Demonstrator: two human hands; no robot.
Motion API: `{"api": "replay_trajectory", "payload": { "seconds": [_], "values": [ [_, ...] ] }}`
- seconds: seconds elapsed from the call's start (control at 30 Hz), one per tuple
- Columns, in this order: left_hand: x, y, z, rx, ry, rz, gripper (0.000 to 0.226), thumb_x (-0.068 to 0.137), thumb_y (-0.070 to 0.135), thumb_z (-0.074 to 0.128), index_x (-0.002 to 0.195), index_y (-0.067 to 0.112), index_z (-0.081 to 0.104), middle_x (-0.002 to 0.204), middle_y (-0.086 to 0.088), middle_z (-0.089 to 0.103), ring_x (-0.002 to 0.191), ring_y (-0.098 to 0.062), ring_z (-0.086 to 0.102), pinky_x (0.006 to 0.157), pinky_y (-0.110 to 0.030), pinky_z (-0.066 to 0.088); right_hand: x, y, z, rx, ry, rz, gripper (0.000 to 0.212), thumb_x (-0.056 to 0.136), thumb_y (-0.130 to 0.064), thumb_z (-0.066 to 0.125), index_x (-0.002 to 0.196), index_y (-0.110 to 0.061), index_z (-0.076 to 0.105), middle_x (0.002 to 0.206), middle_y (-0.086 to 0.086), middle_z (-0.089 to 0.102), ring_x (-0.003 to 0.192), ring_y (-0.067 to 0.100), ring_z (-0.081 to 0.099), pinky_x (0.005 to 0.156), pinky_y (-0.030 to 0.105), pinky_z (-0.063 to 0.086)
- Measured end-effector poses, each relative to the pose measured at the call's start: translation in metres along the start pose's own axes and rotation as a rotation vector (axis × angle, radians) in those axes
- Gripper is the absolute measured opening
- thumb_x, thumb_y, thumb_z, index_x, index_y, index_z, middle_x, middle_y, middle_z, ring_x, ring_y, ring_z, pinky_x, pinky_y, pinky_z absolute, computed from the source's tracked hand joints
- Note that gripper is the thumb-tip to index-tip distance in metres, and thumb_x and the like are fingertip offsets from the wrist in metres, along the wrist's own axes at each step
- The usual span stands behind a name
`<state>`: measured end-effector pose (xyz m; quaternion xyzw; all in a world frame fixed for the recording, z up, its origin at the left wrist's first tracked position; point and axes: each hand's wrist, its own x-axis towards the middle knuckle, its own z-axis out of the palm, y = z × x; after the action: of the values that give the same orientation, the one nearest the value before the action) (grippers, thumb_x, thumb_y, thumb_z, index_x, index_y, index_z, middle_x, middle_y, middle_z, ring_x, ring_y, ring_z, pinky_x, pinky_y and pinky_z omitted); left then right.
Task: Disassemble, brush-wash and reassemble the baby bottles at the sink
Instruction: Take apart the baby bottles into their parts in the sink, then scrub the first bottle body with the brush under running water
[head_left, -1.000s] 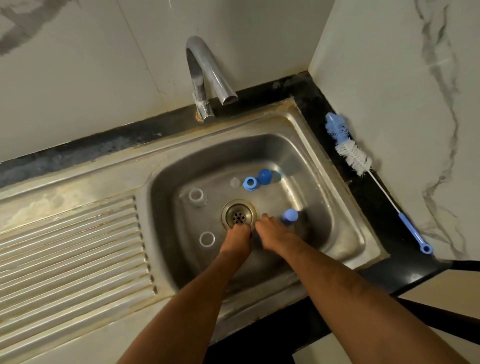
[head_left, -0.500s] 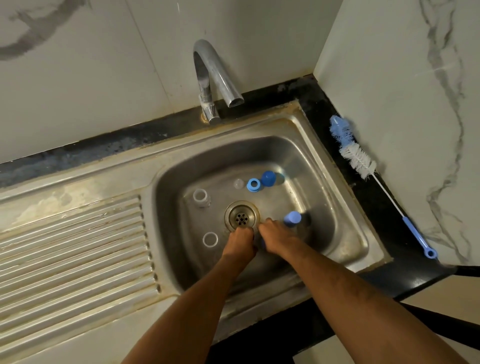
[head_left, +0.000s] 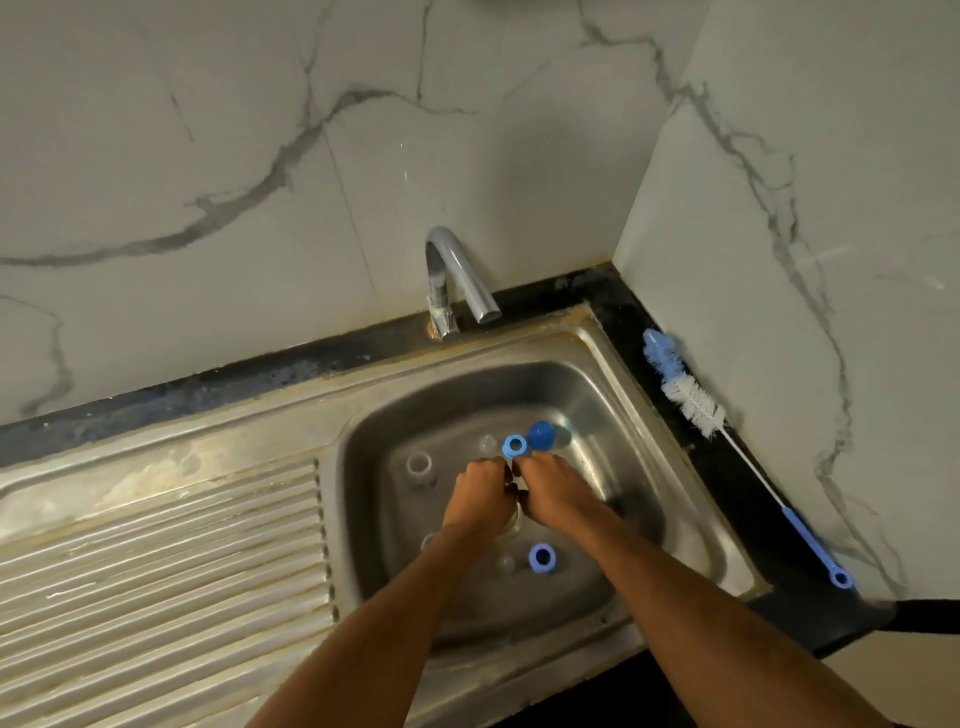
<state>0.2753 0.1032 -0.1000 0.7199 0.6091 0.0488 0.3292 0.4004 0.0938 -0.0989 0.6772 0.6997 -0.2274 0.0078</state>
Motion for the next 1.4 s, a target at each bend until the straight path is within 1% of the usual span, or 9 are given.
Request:
{"api": "replay_trajectory", "payload": {
  "seconds": [0.13,0.3,0.4,0.53,0.8,0.93,1.13,1.3,1.4],
  "values": [
    [0.010,0.024,-0.025,-0.006,0.047,0.071,0.015,0.093,0.007,0.052,0.096,0.011,0.066,0.096,-0.002,0.069,0.088,-0.021,0.066,0.070,-0.026,0.045,0.002,-0.002,-0.032,0.005,0.106,0.017,0.022,0.087,-0.012,0.060,0.108,-0.014,0.065,0.109,0.006,0.065,0.096,0.026,0.066,0.077,0.037,0.056],
    [0.026,0.069,-0.024,-0.102,0.045,0.131,0.011,0.096,0.017,0.056,0.098,0.015,0.067,0.092,0.003,0.065,0.077,-0.008,0.060,0.068,-0.021,0.045,-0.010,0.027,-0.068,-0.020,0.261,0.133,0.017,0.091,-0.019,0.061,0.107,-0.016,0.065,0.107,0.007,0.066,0.096,0.022,0.065,0.078,0.030,0.052],
    [0.036,0.104,-0.013,-0.121,0.048,0.205,0.019,0.096,0.025,0.058,0.110,0.015,0.066,0.107,-0.002,0.067,0.096,-0.019,0.066,0.082,-0.032,0.054,-0.025,0.057,-0.089,-0.011,0.373,0.225,0.016,0.087,-0.019,0.066,0.102,-0.013,0.064,0.103,0.007,0.065,0.092,0.022,0.064,0.074,0.030,0.053],
    [0.043,0.149,0.007,-0.124,0.060,0.324,0.027,0.097,0.018,0.053,0.122,0.009,0.060,0.120,-0.010,0.063,0.109,-0.027,0.062,0.089,-0.035,0.050,-0.043,0.098,-0.107,-0.041,0.494,0.393,0.022,0.082,-0.008,0.064,0.104,-0.005,0.066,0.103,0.015,0.066,0.094,0.030,0.064,0.079,0.037,0.054],
    [0.043,0.183,0.040,-0.142,0.043,0.370,0.036,0.096,0.012,0.050,0.132,0.007,0.055,0.135,-0.010,0.055,0.118,-0.024,0.057,0.096,-0.031,0.049,-0.070,0.144,-0.108,-0.131,0.413,0.678,0.021,0.086,-0.024,0.070,0.102,-0.012,0.067,0.105,0.010,0.064,0.097,0.024,0.061,0.075,0.032,0.053],
    [0.043,0.185,0.050,-0.137,0.018,0.357,0.028,0.098,0.012,0.048,0.124,0.009,0.058,0.134,-0.008,0.055,0.117,-0.019,0.057,0.095,-0.028,0.048,-0.067,0.150,-0.096,-0.168,0.401,0.710,0.023,0.088,-0.021,0.067,0.109,-0.013,0.064,0.106,0.008,0.068,0.100,0.024,0.062,0.078,0.034,0.054],
    [0.047,0.179,0.053,-0.136,0.022,0.331,0.033,0.101,0.017,0.051,0.134,0.011,0.053,0.134,-0.007,0.054,0.118,-0.017,0.056,0.090,-0.021,0.042,-0.058,0.148,-0.085,-0.164,0.419,0.691,0.017,0.095,-0.028,0.059,0.105,-0.017,0.066,0.106,0.007,0.067,0.104,0.026,0.058,0.084,0.037,0.049],
    [0.047,0.166,0.043,-0.118,0.084,0.337,0.035,0.103,0.018,0.049,0.137,0.010,0.051,0.137,-0.008,0.054,0.121,-0.019,0.055,0.091,-0.021,0.040,-0.045,0.140,-0.082,0.132,0.526,0.572,0.022,0.095,-0.010,0.053,0.074,-0.014,0.057,0.081,0.008,0.062,0.075,0.025,0.059,0.062,0.030,0.035],
    [0.047,0.152,0.027,-0.120,0.135,0.326,0.031,0.103,0.018,0.050,0.133,0.010,0.054,0.133,-0.009,0.056,0.116,-0.019,0.057,0.091,-0.022,0.043,-0.035,0.119,-0.089,0.294,0.586,0.529,0.023,0.092,-0.008,0.056,0.070,-0.013,0.060,0.070,0.000,0.059,0.063,0.015,0.053,0.056,0.024,0.035]
  ]
}}
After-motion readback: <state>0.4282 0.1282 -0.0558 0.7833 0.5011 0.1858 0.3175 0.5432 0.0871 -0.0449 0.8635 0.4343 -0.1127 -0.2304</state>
